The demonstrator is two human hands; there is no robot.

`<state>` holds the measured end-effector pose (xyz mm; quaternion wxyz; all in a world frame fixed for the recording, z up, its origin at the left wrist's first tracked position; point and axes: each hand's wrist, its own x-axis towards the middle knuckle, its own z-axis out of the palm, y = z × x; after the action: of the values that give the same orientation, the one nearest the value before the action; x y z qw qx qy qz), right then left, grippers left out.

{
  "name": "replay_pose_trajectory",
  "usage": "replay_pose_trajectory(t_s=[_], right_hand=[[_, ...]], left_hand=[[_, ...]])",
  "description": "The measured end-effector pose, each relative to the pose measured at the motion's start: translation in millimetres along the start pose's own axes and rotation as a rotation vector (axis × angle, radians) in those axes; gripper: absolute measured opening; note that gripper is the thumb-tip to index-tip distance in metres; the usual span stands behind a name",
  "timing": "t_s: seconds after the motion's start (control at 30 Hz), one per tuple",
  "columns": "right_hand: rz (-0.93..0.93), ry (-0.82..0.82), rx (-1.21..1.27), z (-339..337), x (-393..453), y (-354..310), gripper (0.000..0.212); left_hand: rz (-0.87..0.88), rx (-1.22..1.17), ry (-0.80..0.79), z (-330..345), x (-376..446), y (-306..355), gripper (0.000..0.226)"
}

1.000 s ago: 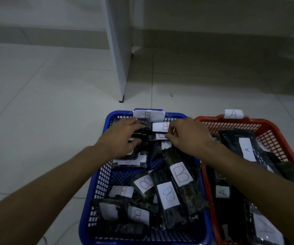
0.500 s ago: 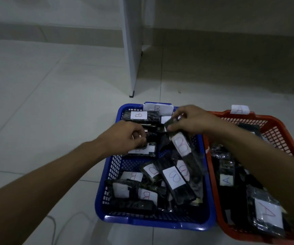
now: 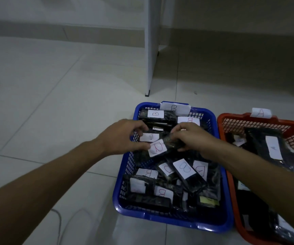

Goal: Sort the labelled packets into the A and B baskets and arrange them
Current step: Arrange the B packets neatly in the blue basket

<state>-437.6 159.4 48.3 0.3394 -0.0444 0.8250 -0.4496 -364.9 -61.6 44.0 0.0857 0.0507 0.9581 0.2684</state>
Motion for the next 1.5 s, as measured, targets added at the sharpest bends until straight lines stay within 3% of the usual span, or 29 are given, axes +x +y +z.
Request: replay_pose_trajectory(t_s=[0.07, 0.13, 0.23, 0.3, 0.37, 0.53, 0.63, 0.73, 0.8, 0.9, 1.03, 1.17, 1.37, 1.5], right_hand=[[-0.103, -0.015, -0.376, -1, 0, 6, 0.017], [-0.151, -0.012, -0.636, -4, -5, 9, 0.040], [-0.078, -0.058, -0.838, -5, -18, 11, 0.082], [-0.032, -0.088, -0.944, -3, -26, 12, 0.097], [-0.032, -0.100, -1.000, -3, -32, 10, 0.094], [0.098, -0.192, -0.996, -42, -44, -24, 0.054], [0.050, -0.082, -1.014, -70, -42, -42, 0.043], [-0.125, 0.076, -1.046, -68, -27, -37, 0.050], [-0.272, 0.144, -0.989, -55, -14, -23, 0.050], [-0.394, 0.179, -0.841, -35, 2, -6, 0.047], [-0.558, 0.229, -0.874, -13, 16, -3, 0.049], [-0.688, 0.256, -1.006, 18, 30, -12, 0.051], [-0.653, 0.133, -0.966, 46, 49, -15, 0.033], [-0.650, 0.111, -0.935, 46, 53, -10, 0.030]], left_hand=[[0.048, 0.103, -0.068, 10, 0, 1, 0.059], [0.096, 0.179, -0.113, 21, 3, 2, 0.062], [0.153, 0.185, -0.124, 33, 10, 6, 0.060], [0.165, 0.204, -0.133, 37, 15, 8, 0.057], [0.179, 0.269, -0.135, 42, 18, 10, 0.051], [0.210, 0.332, -0.145, 49, 21, 13, 0.047], [0.210, 0.345, -0.213, 44, 22, 14, 0.049], [0.203, 0.312, -0.228, 39, 23, 13, 0.040], [0.184, 0.299, -0.157, 36, 24, 14, 0.032], [0.099, 0.314, 0.080, 29, 26, 15, 0.019], [-0.040, 0.223, 0.309, 17, 28, 2, 0.026], [-0.131, 0.088, 0.396, 14, 26, -15, 0.024], [-0.252, -0.172, 0.449, 21, 28, -26, 0.016], [-0.186, -0.138, 0.422, 23, 27, -27, 0.014]])
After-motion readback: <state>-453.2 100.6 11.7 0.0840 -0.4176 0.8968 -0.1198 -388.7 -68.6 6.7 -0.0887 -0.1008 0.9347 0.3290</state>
